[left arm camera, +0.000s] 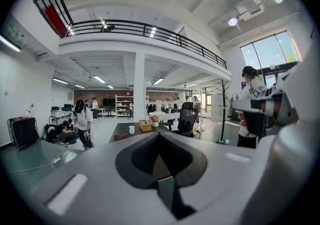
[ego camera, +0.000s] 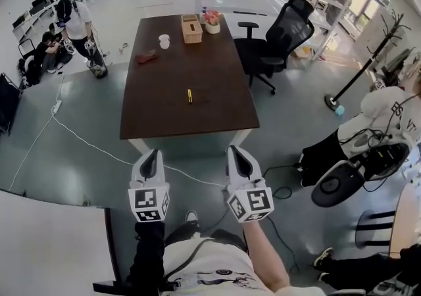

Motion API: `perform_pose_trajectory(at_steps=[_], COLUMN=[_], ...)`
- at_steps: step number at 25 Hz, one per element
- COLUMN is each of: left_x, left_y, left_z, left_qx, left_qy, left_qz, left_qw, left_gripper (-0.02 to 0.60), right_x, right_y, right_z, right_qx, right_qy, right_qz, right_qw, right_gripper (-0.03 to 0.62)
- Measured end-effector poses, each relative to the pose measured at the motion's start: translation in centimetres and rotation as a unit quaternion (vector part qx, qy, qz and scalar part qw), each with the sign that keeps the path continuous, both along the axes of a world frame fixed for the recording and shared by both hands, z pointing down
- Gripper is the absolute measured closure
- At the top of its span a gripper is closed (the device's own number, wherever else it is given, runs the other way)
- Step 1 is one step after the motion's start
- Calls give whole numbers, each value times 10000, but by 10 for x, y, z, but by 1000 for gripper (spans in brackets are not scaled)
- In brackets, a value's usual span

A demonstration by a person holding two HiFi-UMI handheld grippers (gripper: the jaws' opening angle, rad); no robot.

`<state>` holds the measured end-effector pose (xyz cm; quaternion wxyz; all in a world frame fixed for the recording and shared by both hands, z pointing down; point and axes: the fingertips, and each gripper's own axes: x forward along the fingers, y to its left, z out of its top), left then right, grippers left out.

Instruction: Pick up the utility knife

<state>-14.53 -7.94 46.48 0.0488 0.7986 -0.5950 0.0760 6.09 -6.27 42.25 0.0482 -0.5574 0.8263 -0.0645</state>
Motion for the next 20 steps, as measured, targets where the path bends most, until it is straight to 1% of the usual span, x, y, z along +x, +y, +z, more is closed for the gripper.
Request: perform_pose_trajectory(at_steps=[6,11,15,20], left_x=[-8,-6,-5,-9], left_y=[-43,-79,-126,-193], left_z=[13,24,25,14], left_qx=[-184,-317,-314,-223], left_qy=[127,145,62,-7], left_qz=[113,101,59,-191], left_qw=[9997,9993,9995,9996], left_gripper=[582,583,582,583], right_x=[-1,-2,-3,-7], right_y=[-37,-75,-128,-199], right_z=[9,18,29,31], right_qx=[-190,-325,-392,-388], right_qy=[97,78,-2,-127], right_qz=[178,149,15,-301], right_qw=[9996,9993,9992,9987], right_gripper=[592,592,592,592])
